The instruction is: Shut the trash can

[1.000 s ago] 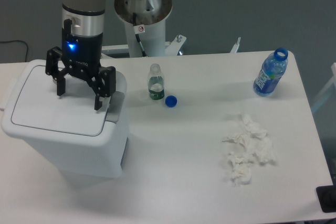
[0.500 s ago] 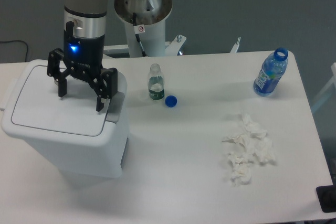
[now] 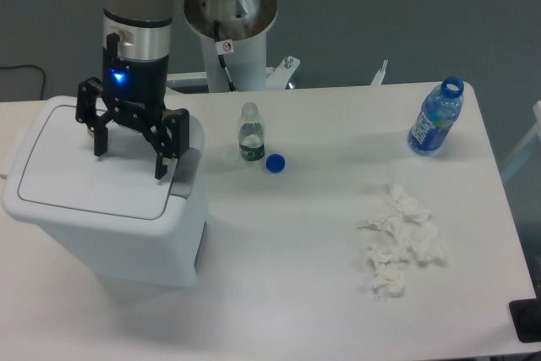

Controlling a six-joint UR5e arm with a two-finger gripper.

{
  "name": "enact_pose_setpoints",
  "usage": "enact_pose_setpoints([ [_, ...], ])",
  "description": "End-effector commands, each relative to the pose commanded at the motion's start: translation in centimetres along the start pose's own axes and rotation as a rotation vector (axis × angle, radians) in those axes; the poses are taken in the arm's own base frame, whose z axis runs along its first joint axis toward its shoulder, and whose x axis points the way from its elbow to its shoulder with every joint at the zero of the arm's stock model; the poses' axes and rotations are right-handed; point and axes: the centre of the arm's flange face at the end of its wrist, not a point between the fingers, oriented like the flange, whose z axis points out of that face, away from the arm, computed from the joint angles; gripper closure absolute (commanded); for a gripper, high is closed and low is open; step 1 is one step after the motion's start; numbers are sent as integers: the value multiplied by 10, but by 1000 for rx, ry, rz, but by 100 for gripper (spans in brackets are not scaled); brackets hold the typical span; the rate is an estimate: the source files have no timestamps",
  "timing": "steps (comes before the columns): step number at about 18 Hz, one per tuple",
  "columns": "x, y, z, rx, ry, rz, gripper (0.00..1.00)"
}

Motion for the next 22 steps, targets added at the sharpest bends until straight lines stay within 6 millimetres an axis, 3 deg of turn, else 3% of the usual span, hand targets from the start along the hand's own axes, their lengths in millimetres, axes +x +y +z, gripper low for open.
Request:
enact_pose_setpoints([
  [4, -1, -2, -4, 6, -4, 1, 0],
  [6, -14, -3, -14, 19, -24, -14, 0],
  [12, -76, 10, -37, 27, -102, -3, 0],
  [17, -133, 40, -47, -74, -210, 178, 0],
  [22, -197, 87, -57, -153, -238, 318, 0],
])
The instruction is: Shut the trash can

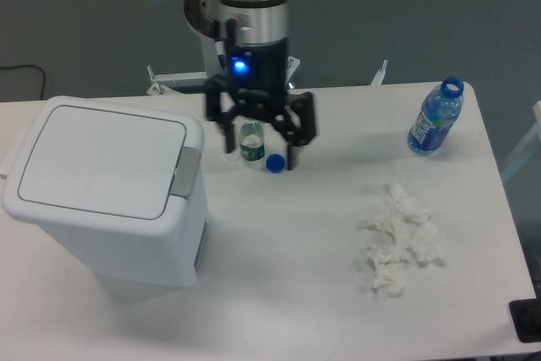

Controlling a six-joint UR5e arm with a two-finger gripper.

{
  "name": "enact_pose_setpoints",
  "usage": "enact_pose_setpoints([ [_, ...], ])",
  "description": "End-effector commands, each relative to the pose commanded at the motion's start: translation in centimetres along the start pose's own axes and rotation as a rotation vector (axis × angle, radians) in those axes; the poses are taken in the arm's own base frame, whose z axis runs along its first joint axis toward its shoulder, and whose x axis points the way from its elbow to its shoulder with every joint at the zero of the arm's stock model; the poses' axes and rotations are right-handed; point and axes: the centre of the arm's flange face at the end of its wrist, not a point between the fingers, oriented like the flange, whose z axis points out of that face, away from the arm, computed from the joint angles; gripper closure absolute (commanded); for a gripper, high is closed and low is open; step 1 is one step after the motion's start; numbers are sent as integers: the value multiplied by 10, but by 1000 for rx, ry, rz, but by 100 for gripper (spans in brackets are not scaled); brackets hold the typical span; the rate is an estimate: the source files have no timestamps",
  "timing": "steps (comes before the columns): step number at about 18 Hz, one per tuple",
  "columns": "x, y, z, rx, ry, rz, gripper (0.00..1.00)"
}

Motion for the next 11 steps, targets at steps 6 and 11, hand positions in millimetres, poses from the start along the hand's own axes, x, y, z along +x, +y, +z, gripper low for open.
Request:
enact_pose_setpoints([
  [6, -45, 60, -5, -50, -40, 75, 0],
  [11, -56, 83, -5, -71, -45, 92, 0],
])
